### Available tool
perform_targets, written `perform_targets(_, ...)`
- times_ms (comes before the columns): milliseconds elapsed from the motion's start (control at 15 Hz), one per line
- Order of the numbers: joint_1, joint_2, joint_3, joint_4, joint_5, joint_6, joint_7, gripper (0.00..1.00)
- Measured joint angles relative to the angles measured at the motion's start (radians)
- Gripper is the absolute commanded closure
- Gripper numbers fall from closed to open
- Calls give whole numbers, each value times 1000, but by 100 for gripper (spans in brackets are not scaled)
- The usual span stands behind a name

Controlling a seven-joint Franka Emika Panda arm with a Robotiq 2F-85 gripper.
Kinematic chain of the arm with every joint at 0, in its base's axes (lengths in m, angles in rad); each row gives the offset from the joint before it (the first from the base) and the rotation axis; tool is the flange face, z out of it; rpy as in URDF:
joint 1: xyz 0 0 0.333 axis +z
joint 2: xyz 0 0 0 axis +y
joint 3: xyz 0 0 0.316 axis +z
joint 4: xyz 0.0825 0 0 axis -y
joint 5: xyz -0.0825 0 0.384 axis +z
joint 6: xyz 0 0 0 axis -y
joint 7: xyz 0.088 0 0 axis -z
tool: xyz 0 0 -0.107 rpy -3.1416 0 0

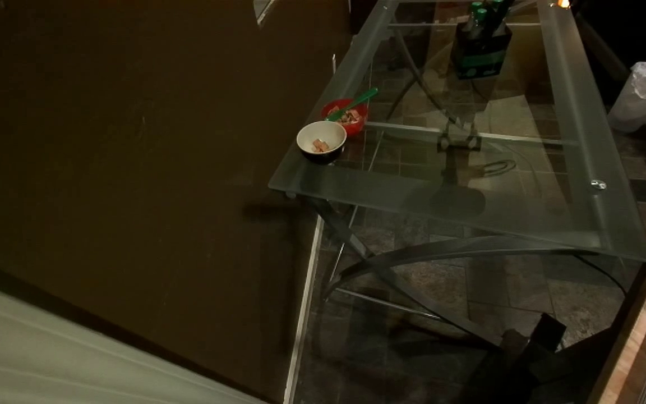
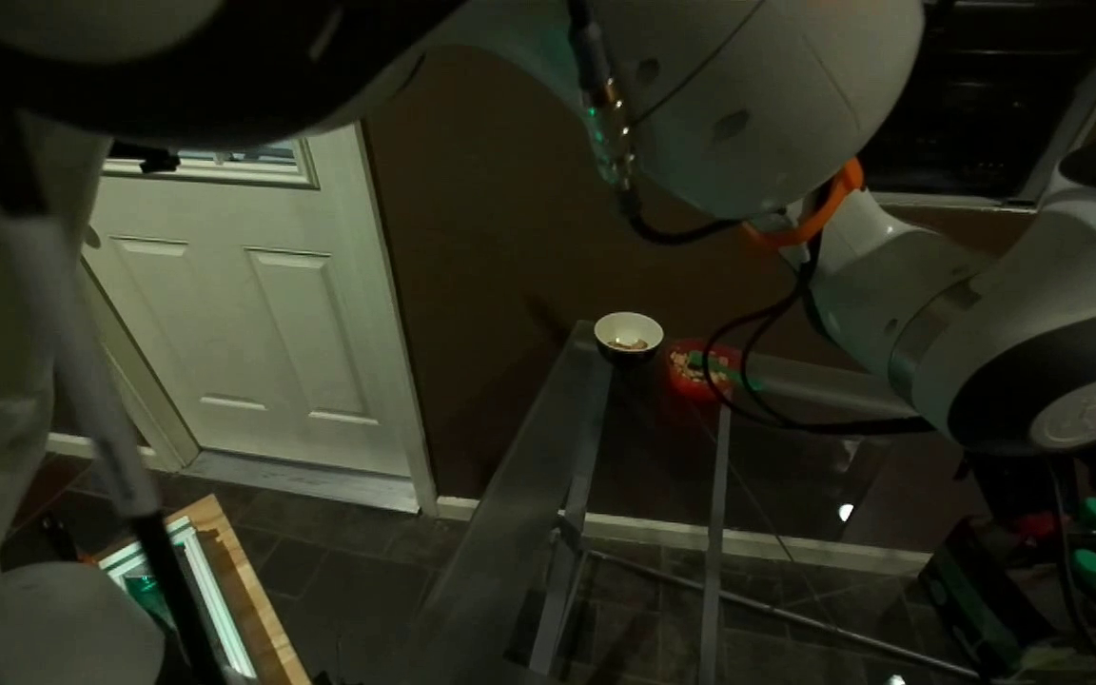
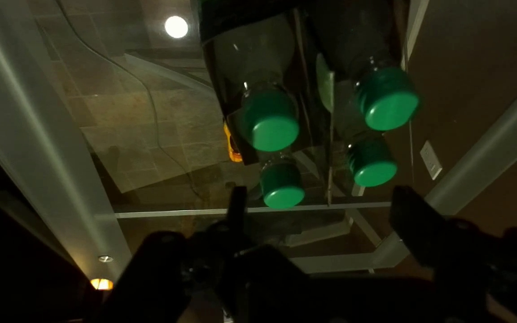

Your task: Move the packet of drinks to the left

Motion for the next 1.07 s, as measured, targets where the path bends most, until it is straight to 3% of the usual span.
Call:
perform_targets(267, 0, 23, 5, 25, 26, 0, -36, 25)
perform_targets(400, 0, 31, 6, 30, 32, 0, -46, 32)
perform_targets(600, 0, 37, 6, 30, 38, 0, -55, 63)
perform_targets(867, -1, 45, 7, 30, 43, -1, -67, 73)
perform_targets(1067, -1, 50, 8, 30, 44, -1, -74, 70)
